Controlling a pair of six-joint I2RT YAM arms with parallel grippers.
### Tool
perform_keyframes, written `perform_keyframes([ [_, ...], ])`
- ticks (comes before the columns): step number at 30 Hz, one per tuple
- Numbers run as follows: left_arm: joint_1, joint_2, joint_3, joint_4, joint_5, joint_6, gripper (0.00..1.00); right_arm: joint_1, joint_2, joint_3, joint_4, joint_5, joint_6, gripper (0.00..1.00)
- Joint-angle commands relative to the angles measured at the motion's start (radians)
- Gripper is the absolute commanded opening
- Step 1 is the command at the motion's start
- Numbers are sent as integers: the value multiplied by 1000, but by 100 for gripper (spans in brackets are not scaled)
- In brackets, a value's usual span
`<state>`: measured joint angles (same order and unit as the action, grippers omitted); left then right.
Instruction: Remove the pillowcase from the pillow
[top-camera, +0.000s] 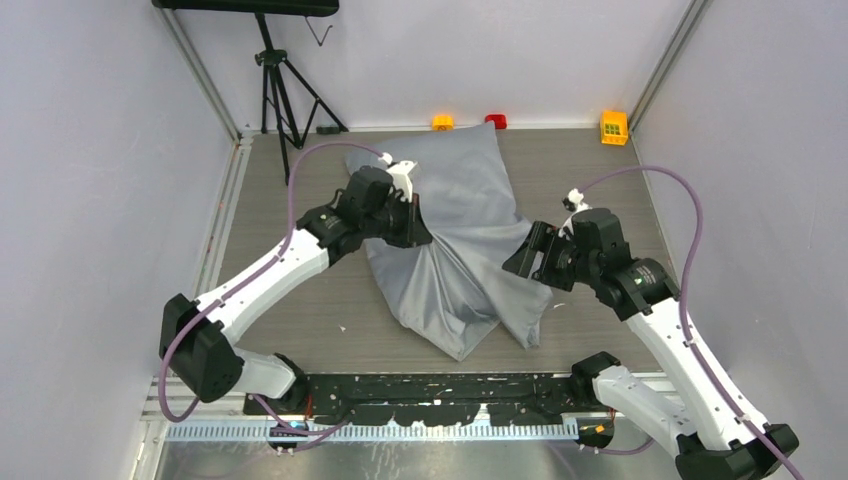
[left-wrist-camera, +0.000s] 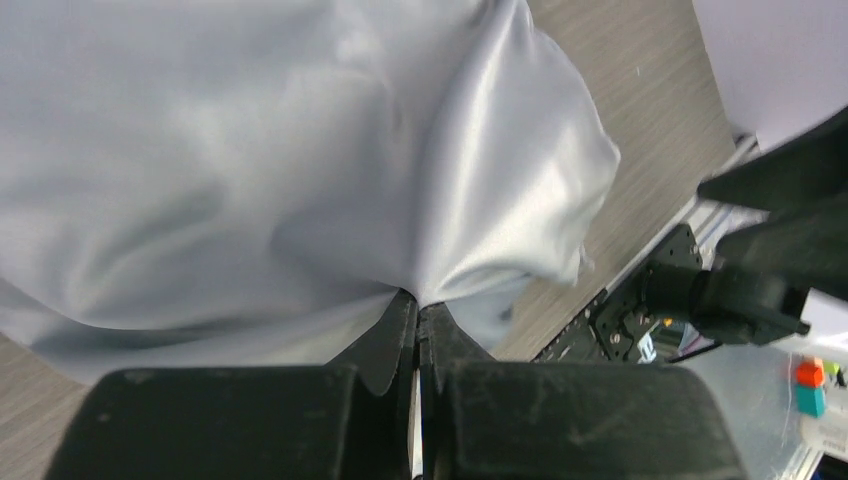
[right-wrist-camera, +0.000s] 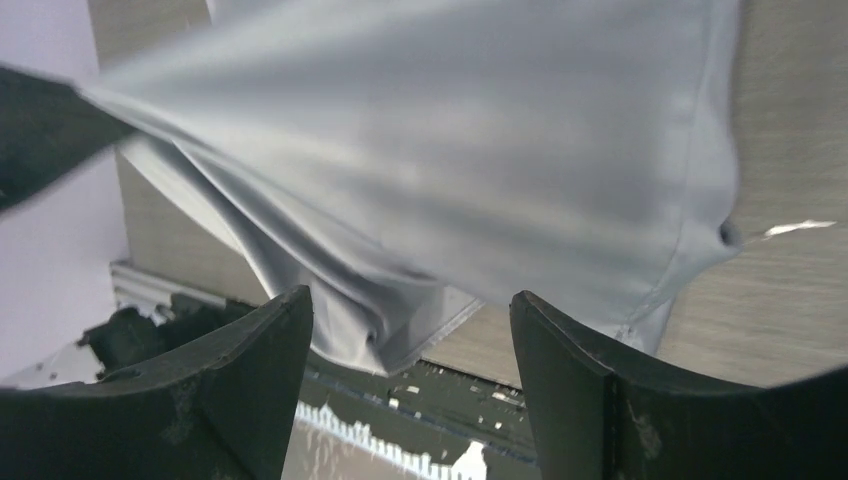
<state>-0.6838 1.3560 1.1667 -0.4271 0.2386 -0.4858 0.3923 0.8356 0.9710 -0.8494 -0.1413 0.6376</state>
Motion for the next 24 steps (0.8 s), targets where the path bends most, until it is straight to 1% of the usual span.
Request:
perform_keyframes([
  [1,74,27,123,-36,4,17,0,0,-29,-92,85,-194,68,76],
  [6,171,120,192,-16,80,-60,0,16,-32,-201,249,-337,142,76],
  [8,180,167,223,-9,94,-50,0,67,-13,-204,272,-335,133,76],
  [12,182,228,247,-42,97,-23,0,211,53,-187,273,-165,115,74],
  [15,184,228,235,-94,84,6,0,290,115,-174,286,-50,110,69],
  [18,184,202,227,-157,57,34,0,354,142,-161,281,77,82,70],
  [19,184,186,222,-174,45,45,0,367,148,-161,280,104,71,73],
  [21,184,153,216,-209,22,66,0,393,159,-161,283,127,40,86],
  [22,184,128,216,-226,12,80,0,408,171,-157,281,134,25,88],
  [24,184,91,215,-254,-13,99,0,459,204,-143,262,201,4,89],
])
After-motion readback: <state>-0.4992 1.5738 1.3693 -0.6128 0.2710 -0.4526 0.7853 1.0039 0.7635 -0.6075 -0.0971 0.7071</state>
